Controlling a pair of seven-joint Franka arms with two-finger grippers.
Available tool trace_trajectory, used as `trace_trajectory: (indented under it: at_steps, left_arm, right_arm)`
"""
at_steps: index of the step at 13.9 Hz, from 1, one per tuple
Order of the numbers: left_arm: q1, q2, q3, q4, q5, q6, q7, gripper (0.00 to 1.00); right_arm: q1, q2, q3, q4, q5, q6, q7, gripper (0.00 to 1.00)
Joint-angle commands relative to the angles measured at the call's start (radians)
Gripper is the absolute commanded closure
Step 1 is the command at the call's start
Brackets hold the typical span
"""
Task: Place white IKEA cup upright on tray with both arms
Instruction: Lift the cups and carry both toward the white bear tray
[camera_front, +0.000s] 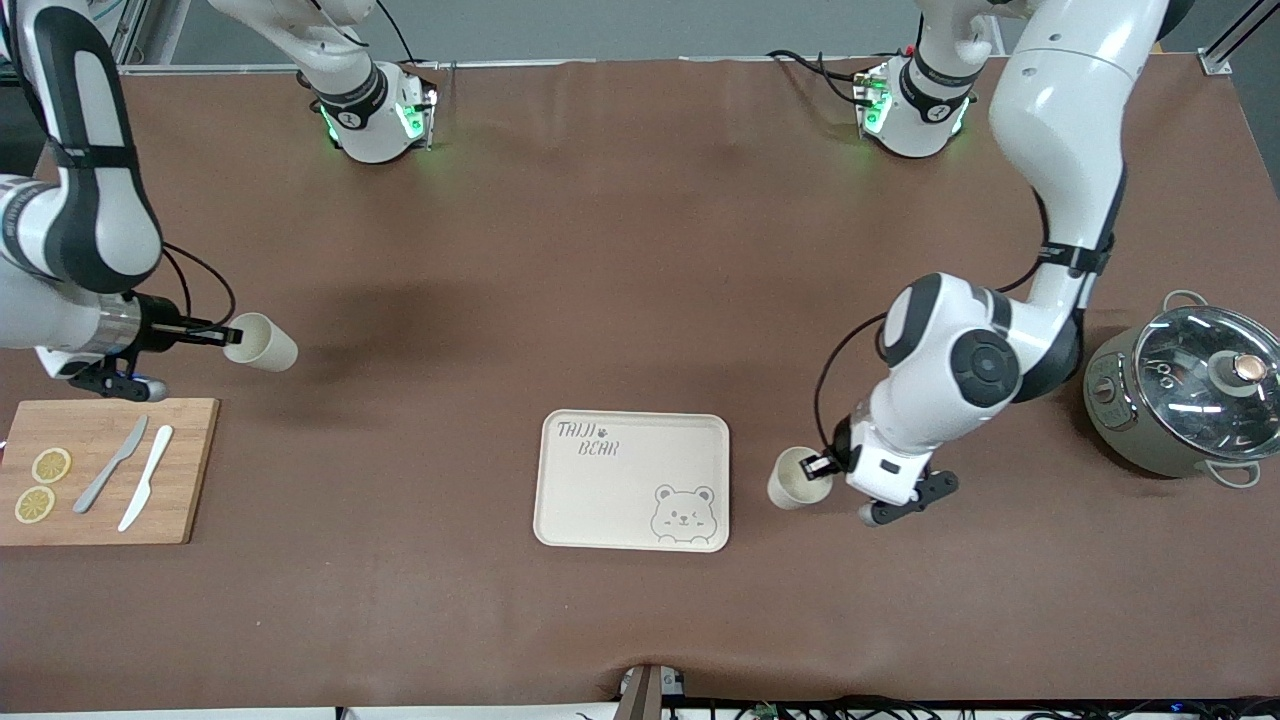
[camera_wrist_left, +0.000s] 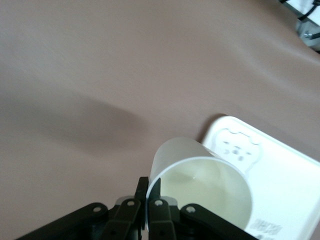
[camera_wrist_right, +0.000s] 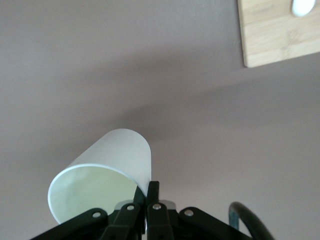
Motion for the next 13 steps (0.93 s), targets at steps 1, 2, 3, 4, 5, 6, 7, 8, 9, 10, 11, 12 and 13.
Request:
trace_trajectory:
  at_steps: [1,2,3,4,5,6,7,8,9,10,11,12,13]
  left_arm:
    - [-0.052,0.048,0.016,0.083,-0.015,-0.018,-0.078,1.0]
    - [-0.078,0.053,0.016,0.085,-0.014,-0.012,-0.113,1.0]
    - [-0.098,0.06,0.018,0.087,-0.012,-0.01,-0.15,1.0]
    - [-0.121,0.063,0.022,0.085,-0.006,-0.01,-0.187,1.0]
    - [-0.141,0.063,0.027,0.082,0.003,-0.01,-0.202,1.0]
    - [-0.152,0.069,0.027,0.079,0.011,-0.01,-0.206,1.0]
    - [-0.163,0.079,0.027,0.077,0.017,-0.01,-0.224,1.0]
    - [-0.174,0.091,0.027,0.079,0.017,-0.01,-0.245,1.0]
    - [-0.178,0.096,0.025,0.079,0.017,-0.01,-0.252,1.0]
    - [-0.181,0.1,0.025,0.077,0.018,-0.012,-0.252,1.0]
    - [-0.186,0.111,0.027,0.077,0.018,-0.013,-0.252,1.0]
    - [-0.186,0.122,0.027,0.076,0.028,-0.015,-0.252,1.0]
    - [-0.183,0.125,0.027,0.074,0.055,-0.016,-0.252,1.0]
  right_arm:
    - [0.002,0.012,0.004,0.115,0.016,-0.099,0.003,1.0]
    - [0.009,0.012,0.008,0.14,0.016,-0.12,0.007,1.0]
    - [0.028,0.012,0.009,0.16,0.017,-0.14,0.035,1.0]
    - [0.057,0.012,0.009,0.181,0.017,-0.157,0.106,1.0]
    - [0.097,0.012,0.009,0.197,0.017,-0.172,0.203,1.0]
    - [0.144,0.012,0.009,0.197,0.017,-0.172,0.293,1.0]
    - [0.189,0.012,0.009,0.198,0.017,-0.165,0.36,1.0]
    - [0.227,0.012,0.009,0.203,0.019,-0.16,0.412,1.0]
    - [0.271,0.018,0.009,0.221,0.022,-0.151,0.464,1.0]
    - [0.307,0.035,0.009,0.229,0.024,-0.119,0.525,1.0]
    - [0.337,0.053,0.01,0.229,0.03,-0.075,0.585,1.0]
    - [0.377,0.078,0.01,0.229,0.051,-0.03,0.634,1.0]
    - [0.419,0.104,0.01,0.231,0.088,0.016,0.689,1.0]
